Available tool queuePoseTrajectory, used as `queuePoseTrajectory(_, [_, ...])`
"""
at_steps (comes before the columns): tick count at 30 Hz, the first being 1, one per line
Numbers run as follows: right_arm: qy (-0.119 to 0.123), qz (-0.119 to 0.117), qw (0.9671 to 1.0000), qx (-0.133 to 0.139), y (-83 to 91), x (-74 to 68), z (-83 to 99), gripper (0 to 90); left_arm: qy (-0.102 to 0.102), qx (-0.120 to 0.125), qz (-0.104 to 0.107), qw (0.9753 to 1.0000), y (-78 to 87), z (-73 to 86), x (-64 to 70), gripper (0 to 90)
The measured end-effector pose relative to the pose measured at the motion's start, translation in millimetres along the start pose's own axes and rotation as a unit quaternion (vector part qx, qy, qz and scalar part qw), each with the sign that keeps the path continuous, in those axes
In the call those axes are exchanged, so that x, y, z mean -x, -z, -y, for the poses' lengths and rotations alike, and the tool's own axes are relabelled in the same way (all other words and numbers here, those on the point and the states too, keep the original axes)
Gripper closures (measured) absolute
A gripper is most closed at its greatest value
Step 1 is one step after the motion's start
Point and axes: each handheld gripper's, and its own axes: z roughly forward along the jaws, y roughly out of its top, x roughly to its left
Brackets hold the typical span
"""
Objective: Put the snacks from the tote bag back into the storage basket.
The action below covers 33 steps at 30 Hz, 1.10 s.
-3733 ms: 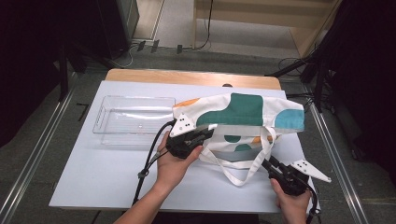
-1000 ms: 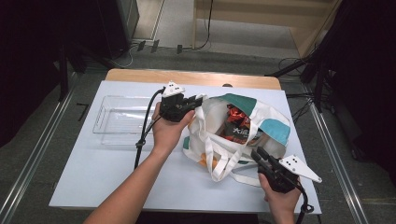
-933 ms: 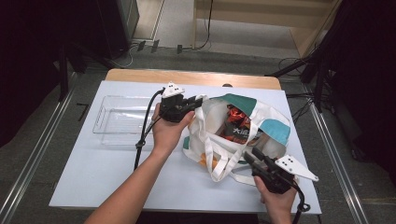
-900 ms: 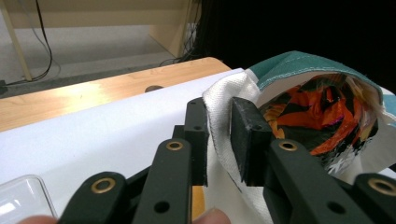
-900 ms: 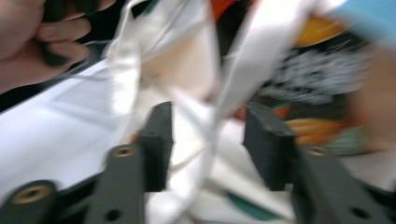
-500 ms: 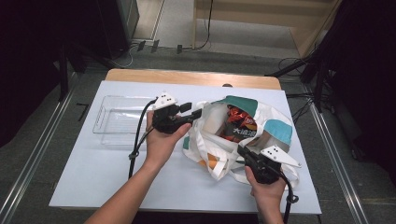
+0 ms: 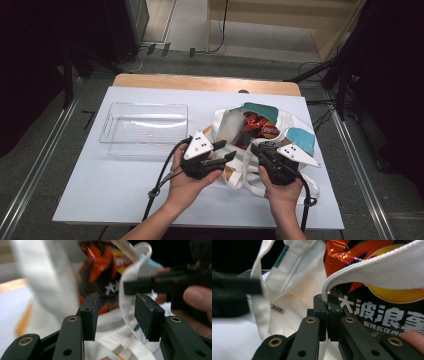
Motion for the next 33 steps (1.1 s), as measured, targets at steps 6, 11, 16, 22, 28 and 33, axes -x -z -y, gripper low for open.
queuePoseTrajectory(6, [0.003, -0.006, 0.9999, 0.010, 4.6, -3.1, -8.3, 89.5, 0.005, -0.030, 0.016, 0.9994, -31.1, 5.5, 6.7, 52.7])
queuePoseTrajectory(11, [0.008, -0.016, 0.9996, 0.022, 9.3, -6.6, -15.7, 89.4, 0.000, -0.055, 0.047, 0.9974, -48.9, 6.3, 12.2, 62.0])
queuePoseTrajectory(16, [0.007, -0.018, 0.9993, 0.031, 15.6, -6.4, -16.9, 88.8, 0.004, -0.062, 0.063, 0.9961, -49.9, 5.5, 8.4, 90.0])
queuePoseTrajectory(22, [-0.025, -0.051, 0.9968, 0.056, 26.7, 5.7, -13.1, 70.8, -0.001, -0.052, 0.045, 0.9976, -40.1, -3.2, -2.4, 90.0])
queuePoseTrajectory(28, [-0.049, -0.023, 0.9965, 0.063, 33.9, 17.3, 16.3, 66.1, 0.012, -0.025, 0.030, 0.9992, -26.5, -18.3, -19.5, 90.0])
queuePoseTrajectory(33, [-0.035, 0.017, 0.9992, 0.004, 10.5, 24.2, 31.1, 55.6, 0.018, -0.013, 0.018, 0.9996, -23.2, -30.5, -31.2, 90.0])
